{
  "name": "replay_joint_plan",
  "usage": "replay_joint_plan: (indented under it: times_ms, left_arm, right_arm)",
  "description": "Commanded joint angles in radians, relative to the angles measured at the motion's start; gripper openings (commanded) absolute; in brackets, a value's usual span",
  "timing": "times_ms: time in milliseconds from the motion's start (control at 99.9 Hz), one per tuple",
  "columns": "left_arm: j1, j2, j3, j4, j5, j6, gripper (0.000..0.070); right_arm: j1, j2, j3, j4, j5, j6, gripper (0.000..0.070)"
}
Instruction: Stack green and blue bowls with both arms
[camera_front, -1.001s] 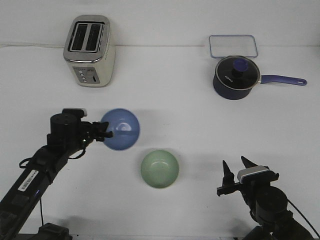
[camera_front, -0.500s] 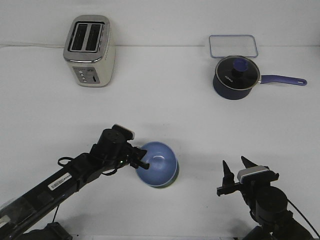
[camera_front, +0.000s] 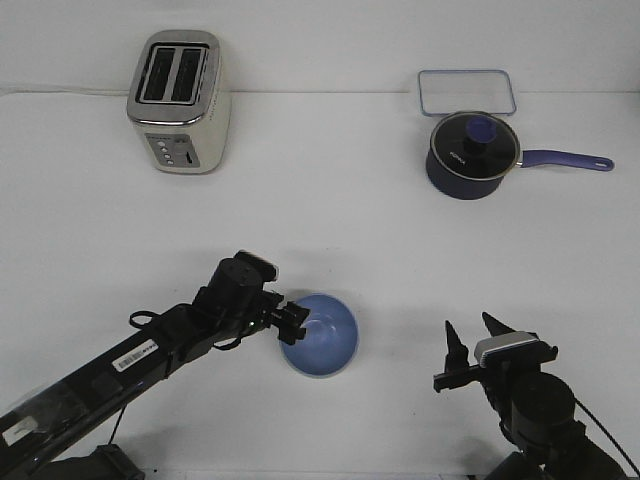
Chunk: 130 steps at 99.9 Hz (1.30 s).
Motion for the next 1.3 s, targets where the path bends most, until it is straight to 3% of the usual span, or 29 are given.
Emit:
replay_joint_plan:
  times_ms: [0,240,310,330,400,470,630,801,921,1291]
  left_arm:
    - [0.014,-0.043,0.037,0.027,-0.032,0.024,0.0427]
    - [0.131,-0.279,0.045,0.029,-0.277,0.146,0.0392]
    - [0.176,-0.348,0.045,0.020,-0.332,0.180,0.0273]
    - [0.189,-0.367,0.045,0.016,-0.341,0.190,0.0206]
    - [0.237,-0.426,0.045,-0.006,-0.348,0.220,0.0000]
    - [0.280,-0.484,0.044,-0.052,-0.348,0.226,0.0012]
    - [0.336,-0.645,-0.016,-0.142,-0.362,0.227,0.0013]
    - [0.356,-0.948,-0.278,0.022,-0.368,0.270,0.0012]
    - [0.356,-1.133,-0.414,0.085,-0.368,0.252,0.0012]
    - [0.356,-1.274,-0.432,0.058,-0.363,0.228,0.0014]
  right_arm:
    - [0.006,0.000,0.004,0.009,0.005,0.010,0.0418]
    - [0.006,0.000,0.004,0.065,0.056,-0.004,0.0417]
    - [0.006,0.000,0.004,0.103,0.057,-0.021,0.0411]
    - [0.006,0.000,0.004,0.113,0.057,-0.025,0.0399]
    - [0.006,0.000,0.004,0.141,0.057,-0.034,0.0268]
    - [0.006,-0.001,0.004,0.162,0.057,-0.051,0.0000]
    - [0.008,-0.076,0.002,0.146,0.051,-0.052,0.0010]
    - [0.008,-0.231,-0.052,0.143,0.051,-0.100,0.0010]
    - [0.008,-0.284,-0.072,0.163,0.054,-0.102,0.0010]
    - [0.008,-0.288,-0.072,0.167,0.050,-0.099,0.0011]
